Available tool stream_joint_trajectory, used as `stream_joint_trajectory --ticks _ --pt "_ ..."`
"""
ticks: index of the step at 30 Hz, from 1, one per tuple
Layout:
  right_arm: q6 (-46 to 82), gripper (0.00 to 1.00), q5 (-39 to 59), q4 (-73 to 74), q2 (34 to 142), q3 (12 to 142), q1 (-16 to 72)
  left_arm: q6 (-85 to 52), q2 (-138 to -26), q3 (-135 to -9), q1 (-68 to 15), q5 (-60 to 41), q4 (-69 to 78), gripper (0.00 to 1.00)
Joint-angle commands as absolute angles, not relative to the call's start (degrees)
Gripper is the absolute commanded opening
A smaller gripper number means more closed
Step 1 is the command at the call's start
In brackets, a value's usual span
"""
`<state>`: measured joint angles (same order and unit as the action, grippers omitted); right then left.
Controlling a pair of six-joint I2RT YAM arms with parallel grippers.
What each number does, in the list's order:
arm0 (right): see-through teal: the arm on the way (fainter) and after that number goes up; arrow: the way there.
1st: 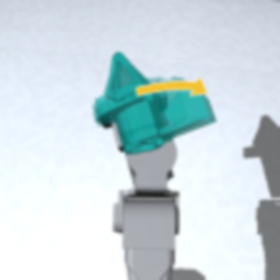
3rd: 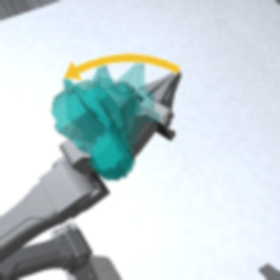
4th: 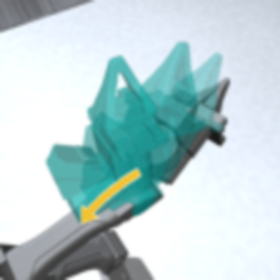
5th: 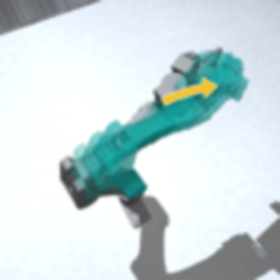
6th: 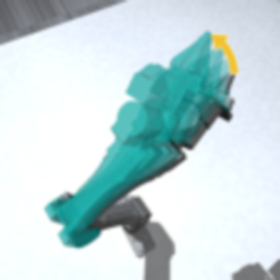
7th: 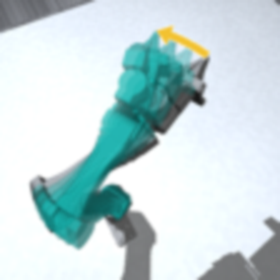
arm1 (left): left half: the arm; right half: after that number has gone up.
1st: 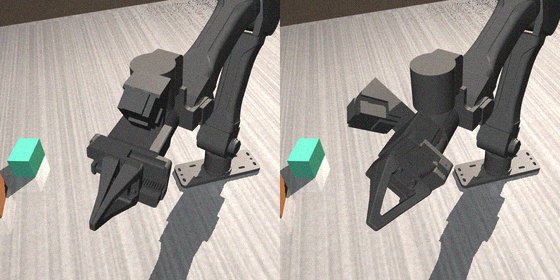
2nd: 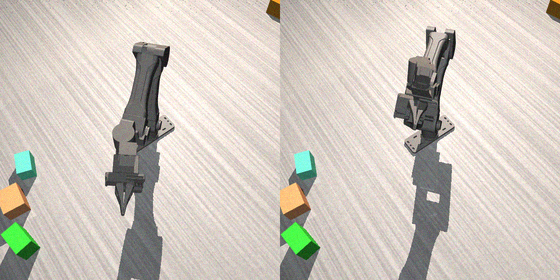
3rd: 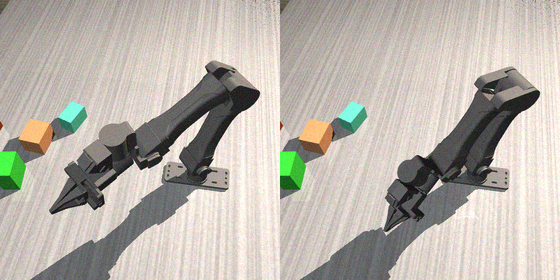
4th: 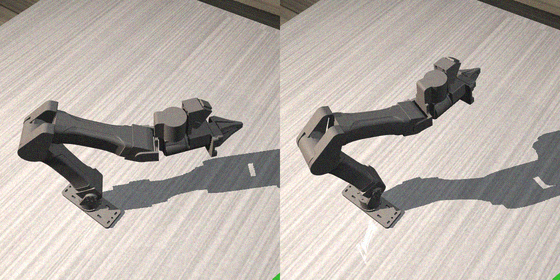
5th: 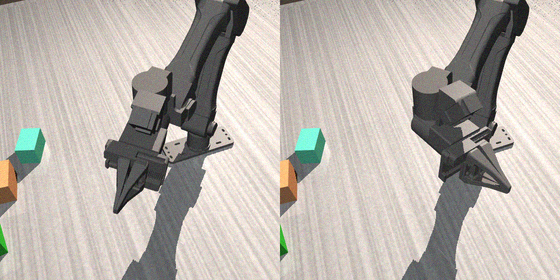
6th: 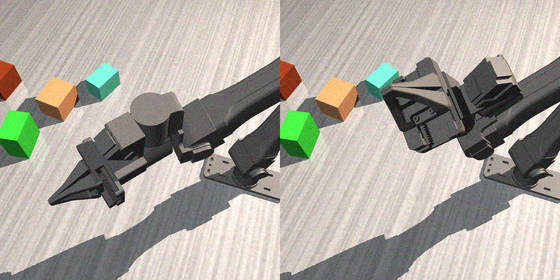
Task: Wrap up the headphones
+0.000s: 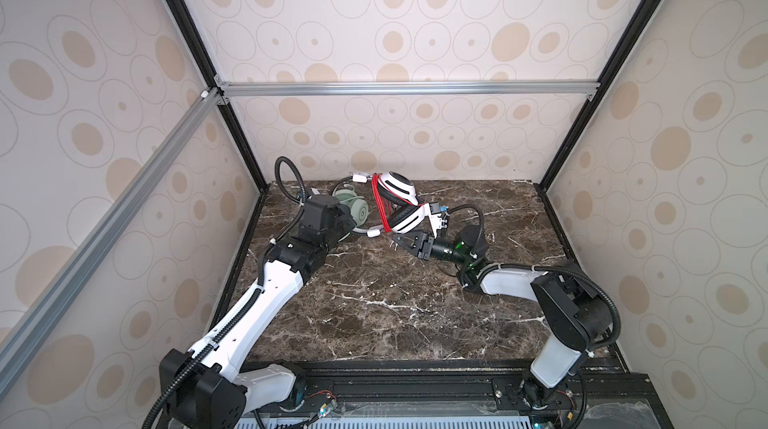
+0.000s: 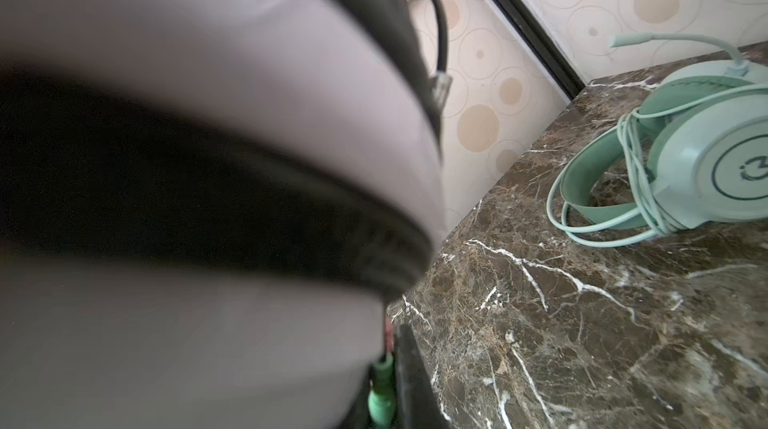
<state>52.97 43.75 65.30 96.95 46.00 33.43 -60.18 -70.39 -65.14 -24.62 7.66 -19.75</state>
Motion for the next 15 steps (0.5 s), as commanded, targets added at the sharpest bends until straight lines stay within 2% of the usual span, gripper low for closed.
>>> stream_joint_trajectory --ticks 1,6,9,15 --pt "49.4 0.00 42.7 57.7 92.5 42.9 34.8 -68.6 -71.4 -66.3 -26.6 9.2 -11.7 0.00" --pt "39.6 0.06 39.6 42.6 83.6 40.4 36.4 -71.0 -75.5 -67.0 -30.2 10.5 -9.0 0.00" --pt "37.0 0.06 37.2 36.8 79.3 39.5 36.5 -72.0 -77.8 -67.4 -32.2 12.4 -8.1 0.00" --pt "34.1 0.02 26.1 16.0 71.8 39.9 36.6 -73.9 -81.1 -64.8 -34.1 14.0 -6.1 0.00"
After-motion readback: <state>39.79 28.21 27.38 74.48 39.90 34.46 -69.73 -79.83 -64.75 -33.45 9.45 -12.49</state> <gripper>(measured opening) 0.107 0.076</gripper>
